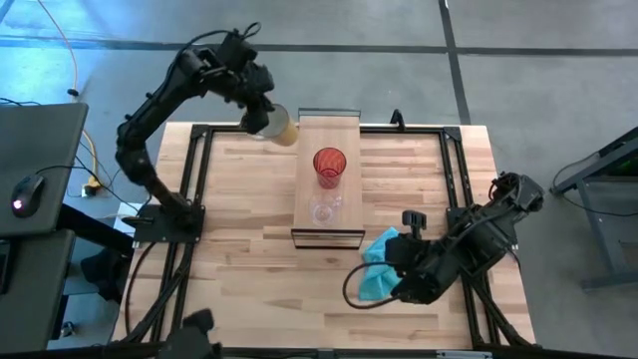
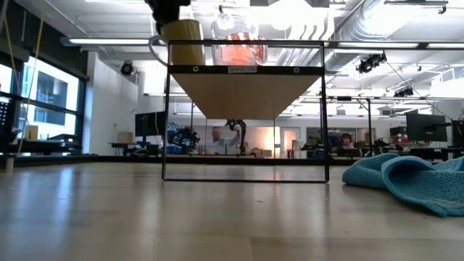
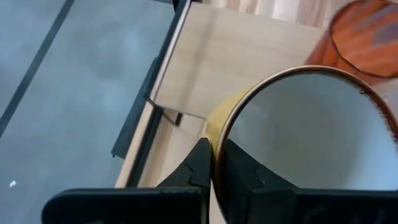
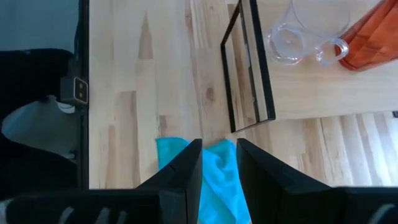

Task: Stack small to large cups/mugs on shelf
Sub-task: Put the yellow mug on the shelf

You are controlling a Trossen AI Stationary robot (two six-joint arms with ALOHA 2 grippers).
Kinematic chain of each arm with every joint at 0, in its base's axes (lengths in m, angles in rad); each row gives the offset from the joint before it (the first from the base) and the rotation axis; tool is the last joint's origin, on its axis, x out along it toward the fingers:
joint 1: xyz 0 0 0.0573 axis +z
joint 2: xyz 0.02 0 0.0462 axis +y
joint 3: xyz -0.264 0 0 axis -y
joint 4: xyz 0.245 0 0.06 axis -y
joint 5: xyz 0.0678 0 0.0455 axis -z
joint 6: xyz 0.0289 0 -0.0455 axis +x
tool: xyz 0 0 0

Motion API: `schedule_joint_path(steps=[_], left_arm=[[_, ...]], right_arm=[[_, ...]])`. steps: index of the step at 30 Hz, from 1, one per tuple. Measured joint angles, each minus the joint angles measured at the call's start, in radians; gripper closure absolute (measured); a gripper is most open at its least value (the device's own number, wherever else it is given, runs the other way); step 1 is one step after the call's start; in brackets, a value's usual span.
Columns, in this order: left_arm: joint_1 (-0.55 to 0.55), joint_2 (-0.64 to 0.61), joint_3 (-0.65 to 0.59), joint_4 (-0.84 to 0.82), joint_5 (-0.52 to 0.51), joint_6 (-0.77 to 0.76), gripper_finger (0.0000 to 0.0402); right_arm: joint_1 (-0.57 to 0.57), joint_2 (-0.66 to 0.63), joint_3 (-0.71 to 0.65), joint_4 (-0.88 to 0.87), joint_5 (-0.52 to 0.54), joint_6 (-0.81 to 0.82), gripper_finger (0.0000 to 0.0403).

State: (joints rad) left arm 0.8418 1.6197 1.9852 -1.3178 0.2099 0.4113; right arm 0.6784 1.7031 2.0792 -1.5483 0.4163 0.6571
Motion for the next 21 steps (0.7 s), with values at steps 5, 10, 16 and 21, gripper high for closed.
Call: schedule_joint_path(steps=[5, 10, 16, 21], left_arm=[[0.018, 0.098, 0.095, -0.021, 0.018, 0.037, 0.0397], [0.015, 0.191, 0.241, -0.071, 0.019, 0.065, 0.0397], [0.016, 0.263, 0.347, -0.089, 0.059, 0.108, 0.0397], [0.030, 0.289, 0.353, -0.093, 0.059, 0.129, 0.0397]], right_arm=[[0.000, 0.000, 0.000, 0.000, -0.001, 0.024, 0.0311], [0.000, 0.000, 0.000, 0.000, -0.001, 0.024, 0.0311], [0.000, 0.000, 0.000, -0.009, -0.001, 0.017, 0.0311], [-0.006, 0.000, 0.000, -0.018, -0.001, 0.016, 0.0311]])
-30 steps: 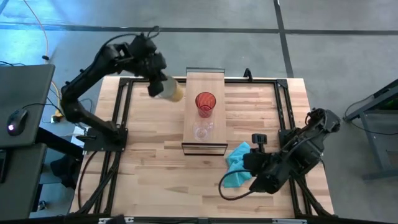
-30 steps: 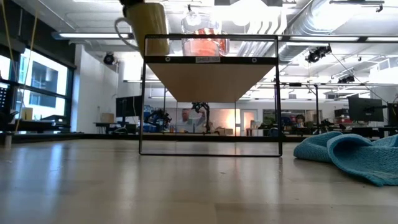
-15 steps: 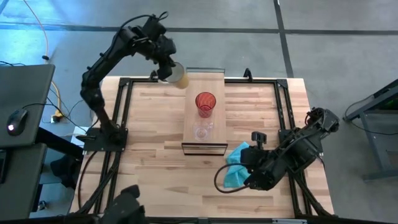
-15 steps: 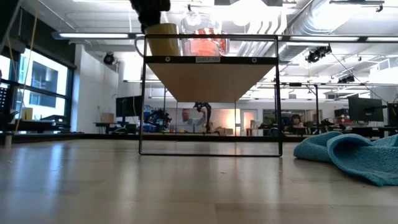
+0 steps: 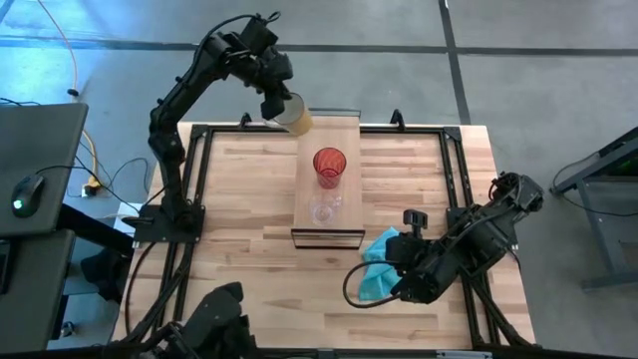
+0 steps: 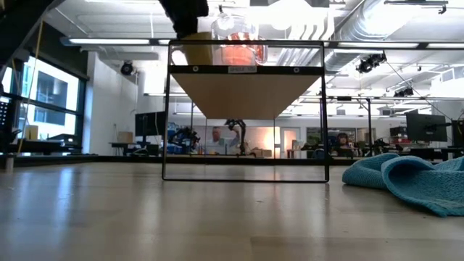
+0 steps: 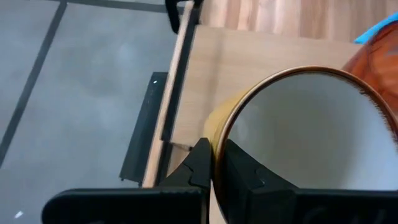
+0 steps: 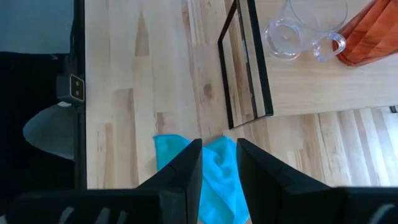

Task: Stack small to large cups/mugs on shelf
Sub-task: Put the yellow mug on the shelf

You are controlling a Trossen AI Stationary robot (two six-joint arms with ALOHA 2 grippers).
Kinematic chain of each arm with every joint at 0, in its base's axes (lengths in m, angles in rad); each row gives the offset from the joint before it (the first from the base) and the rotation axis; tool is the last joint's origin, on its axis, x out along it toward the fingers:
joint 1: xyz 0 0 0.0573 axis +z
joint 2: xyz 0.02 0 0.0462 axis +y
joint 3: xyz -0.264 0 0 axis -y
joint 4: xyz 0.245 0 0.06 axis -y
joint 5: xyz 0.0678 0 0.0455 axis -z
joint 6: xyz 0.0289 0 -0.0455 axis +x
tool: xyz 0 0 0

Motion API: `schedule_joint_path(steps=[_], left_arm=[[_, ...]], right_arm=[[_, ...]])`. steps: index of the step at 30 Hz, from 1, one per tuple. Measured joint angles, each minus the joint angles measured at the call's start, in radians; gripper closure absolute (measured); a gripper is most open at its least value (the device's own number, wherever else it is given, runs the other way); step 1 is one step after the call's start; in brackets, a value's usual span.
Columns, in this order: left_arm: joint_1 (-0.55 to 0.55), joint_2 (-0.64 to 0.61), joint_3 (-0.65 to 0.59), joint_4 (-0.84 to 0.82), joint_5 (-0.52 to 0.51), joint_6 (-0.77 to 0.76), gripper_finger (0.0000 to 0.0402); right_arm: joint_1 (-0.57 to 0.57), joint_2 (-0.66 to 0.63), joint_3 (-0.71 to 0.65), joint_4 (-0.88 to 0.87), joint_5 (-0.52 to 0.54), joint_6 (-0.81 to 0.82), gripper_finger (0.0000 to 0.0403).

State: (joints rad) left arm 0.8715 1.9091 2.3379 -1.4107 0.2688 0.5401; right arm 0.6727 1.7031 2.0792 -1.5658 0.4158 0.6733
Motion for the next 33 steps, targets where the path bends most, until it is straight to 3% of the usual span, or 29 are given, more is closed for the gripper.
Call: schedule_joint_path(steps=[9, 33], left_arm=[[-0.031, 0.005, 0.007, 0.055, 0.039, 0.028, 0.0397], [-0.087, 0.075, 0.006, 0.172, 0.099, 0.016, 0.0397]], right_arm=[[-0.053, 0.000, 0.000, -0.001, 0.007, -0.096, 0.0311], [-0.077, 0.000, 0.000, 0.012, -0.007, -0.098, 0.0311]])
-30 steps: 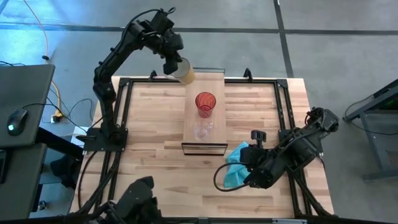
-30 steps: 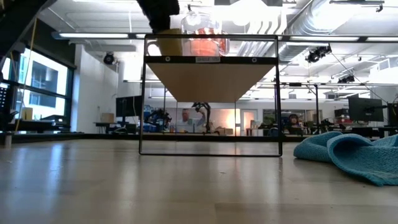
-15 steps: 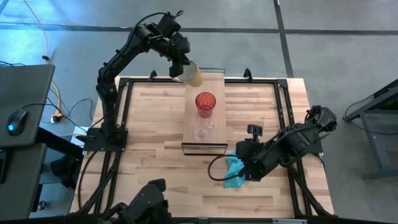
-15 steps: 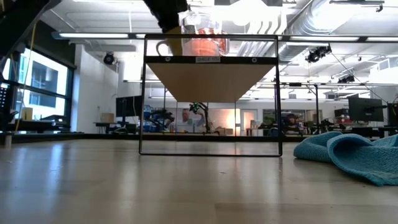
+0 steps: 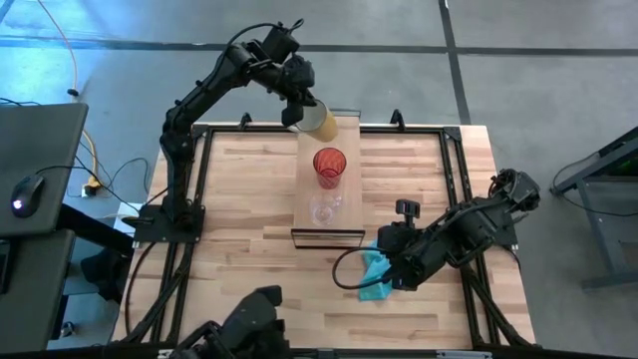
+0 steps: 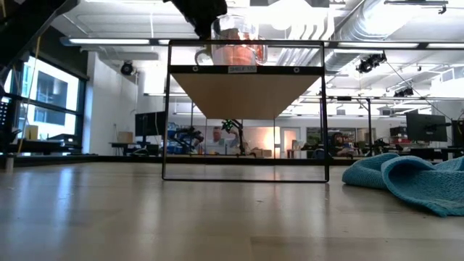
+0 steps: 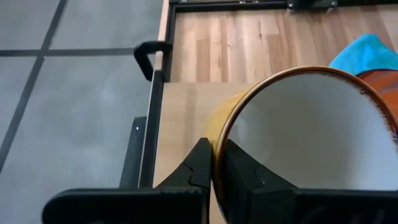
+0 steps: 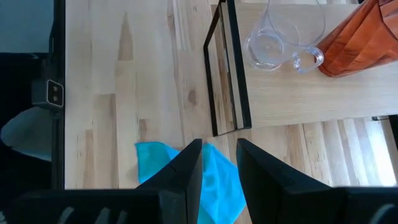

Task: Stack small to large cups/mugs on shelf
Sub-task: Put the yellow mug on the shelf

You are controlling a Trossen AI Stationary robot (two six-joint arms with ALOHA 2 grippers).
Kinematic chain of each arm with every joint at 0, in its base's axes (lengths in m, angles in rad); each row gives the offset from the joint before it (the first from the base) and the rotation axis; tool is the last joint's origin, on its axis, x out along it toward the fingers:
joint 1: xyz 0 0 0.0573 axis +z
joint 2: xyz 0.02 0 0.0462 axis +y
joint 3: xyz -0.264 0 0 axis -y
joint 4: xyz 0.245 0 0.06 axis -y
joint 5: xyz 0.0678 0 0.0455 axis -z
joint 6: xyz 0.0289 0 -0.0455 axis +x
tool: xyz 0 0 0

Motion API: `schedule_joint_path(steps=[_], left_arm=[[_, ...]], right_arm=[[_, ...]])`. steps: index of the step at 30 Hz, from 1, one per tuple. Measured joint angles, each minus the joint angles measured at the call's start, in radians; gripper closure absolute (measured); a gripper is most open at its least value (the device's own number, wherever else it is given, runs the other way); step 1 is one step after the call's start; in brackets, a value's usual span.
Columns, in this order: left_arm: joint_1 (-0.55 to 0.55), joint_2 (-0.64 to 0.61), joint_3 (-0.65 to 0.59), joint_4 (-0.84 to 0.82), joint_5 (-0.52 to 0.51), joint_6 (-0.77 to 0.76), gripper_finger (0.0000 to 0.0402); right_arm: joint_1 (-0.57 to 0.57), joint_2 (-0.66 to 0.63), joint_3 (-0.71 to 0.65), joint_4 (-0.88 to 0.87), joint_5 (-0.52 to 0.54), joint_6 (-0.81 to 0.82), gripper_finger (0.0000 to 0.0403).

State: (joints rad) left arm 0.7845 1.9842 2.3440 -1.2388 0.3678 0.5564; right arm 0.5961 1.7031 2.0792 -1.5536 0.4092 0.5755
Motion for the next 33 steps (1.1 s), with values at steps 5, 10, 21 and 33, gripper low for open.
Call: schedule_joint_path(steps=[5, 10, 21, 33], left_arm=[[-0.002, 0.000, 0.000, 0.032, 0.036, 0.000, 0.0397], [-0.015, 0.002, 0.000, 0.050, 0.044, 0.000, 0.0397], [-0.032, 0.052, 0.000, 0.087, 0.051, -0.001, 0.0397], [-0.023, 0.060, 0.013, 0.073, 0.029, 0.004, 0.0397]], right_arm=[[0.000, 0.000, 0.000, 0.002, 0.000, -0.005, 0.0311], [0.000, 0.000, 0.000, 0.002, 0.000, -0.008, 0.0311], [0.000, 0.000, 0.000, 0.002, 0.006, -0.008, 0.0311], [0.000, 0.000, 0.000, 0.002, 0.007, -0.027, 0.0311]])
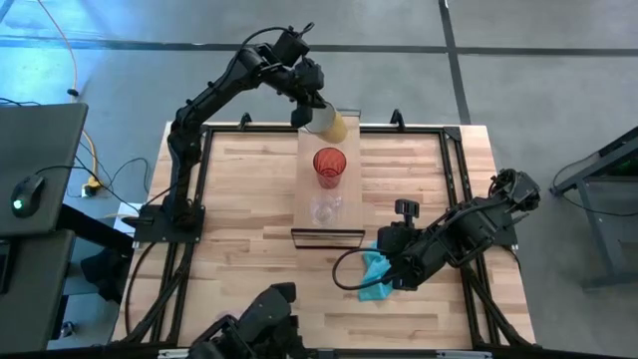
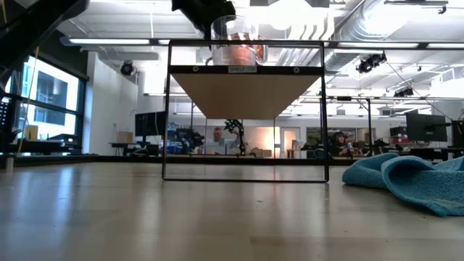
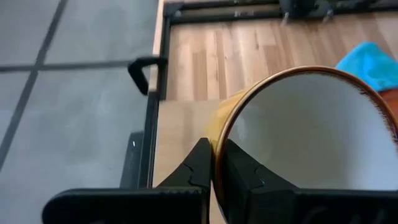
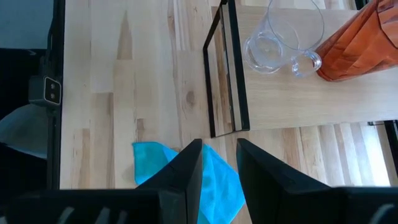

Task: Stack small to large cups/mugs on shelf
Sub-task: Put the yellow mug on the shelf

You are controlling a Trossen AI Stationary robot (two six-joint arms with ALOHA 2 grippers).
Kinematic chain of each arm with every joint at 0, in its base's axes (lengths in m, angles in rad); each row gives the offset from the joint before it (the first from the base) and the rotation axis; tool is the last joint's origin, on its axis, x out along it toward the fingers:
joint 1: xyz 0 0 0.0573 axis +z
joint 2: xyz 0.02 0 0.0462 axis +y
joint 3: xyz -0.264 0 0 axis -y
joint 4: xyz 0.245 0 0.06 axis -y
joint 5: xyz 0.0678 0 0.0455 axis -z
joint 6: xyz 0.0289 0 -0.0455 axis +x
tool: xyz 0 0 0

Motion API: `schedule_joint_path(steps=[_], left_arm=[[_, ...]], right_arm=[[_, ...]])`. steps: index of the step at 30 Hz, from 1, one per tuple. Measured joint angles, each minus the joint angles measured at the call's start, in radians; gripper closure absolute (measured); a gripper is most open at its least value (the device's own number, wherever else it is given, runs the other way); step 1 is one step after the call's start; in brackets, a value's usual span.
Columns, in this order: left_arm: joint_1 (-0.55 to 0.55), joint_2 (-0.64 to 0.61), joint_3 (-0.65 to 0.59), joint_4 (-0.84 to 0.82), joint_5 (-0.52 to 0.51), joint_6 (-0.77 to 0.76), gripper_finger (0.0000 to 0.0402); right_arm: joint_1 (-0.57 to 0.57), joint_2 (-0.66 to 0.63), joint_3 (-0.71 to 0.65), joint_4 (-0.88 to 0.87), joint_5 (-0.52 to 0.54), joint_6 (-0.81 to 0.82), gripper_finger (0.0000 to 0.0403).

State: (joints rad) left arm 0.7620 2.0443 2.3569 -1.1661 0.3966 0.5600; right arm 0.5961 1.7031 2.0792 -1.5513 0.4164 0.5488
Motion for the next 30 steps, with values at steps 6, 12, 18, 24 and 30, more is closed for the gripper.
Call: schedule_joint_path(steps=[6, 12, 18, 24, 30], left_arm=[[-0.004, 0.012, 0.000, -0.015, -0.012, 0.001, 0.0397], [-0.008, 0.031, 0.000, -0.016, -0.018, -0.002, 0.0397], [-0.011, 0.069, -0.001, -0.021, -0.023, 0.001, 0.0397], [-0.009, 0.077, -0.001, -0.025, -0.027, 0.006, 0.0397], [-0.010, 0.078, -0.001, -0.040, -0.033, 0.010, 0.0397]], right_arm=[[0.000, 0.000, 0.000, 0.005, 0.000, 0.000, 0.0311], [0.005, 0.009, 0.000, 0.007, -0.001, 0.004, 0.0311], [0.016, 0.013, 0.000, 0.007, -0.002, 0.011, 0.0311], [0.022, 0.013, 0.000, 0.007, -0.001, 0.011, 0.0311], [0.022, 0.013, 0.000, 0.007, 0.001, -0.007, 0.0311]])
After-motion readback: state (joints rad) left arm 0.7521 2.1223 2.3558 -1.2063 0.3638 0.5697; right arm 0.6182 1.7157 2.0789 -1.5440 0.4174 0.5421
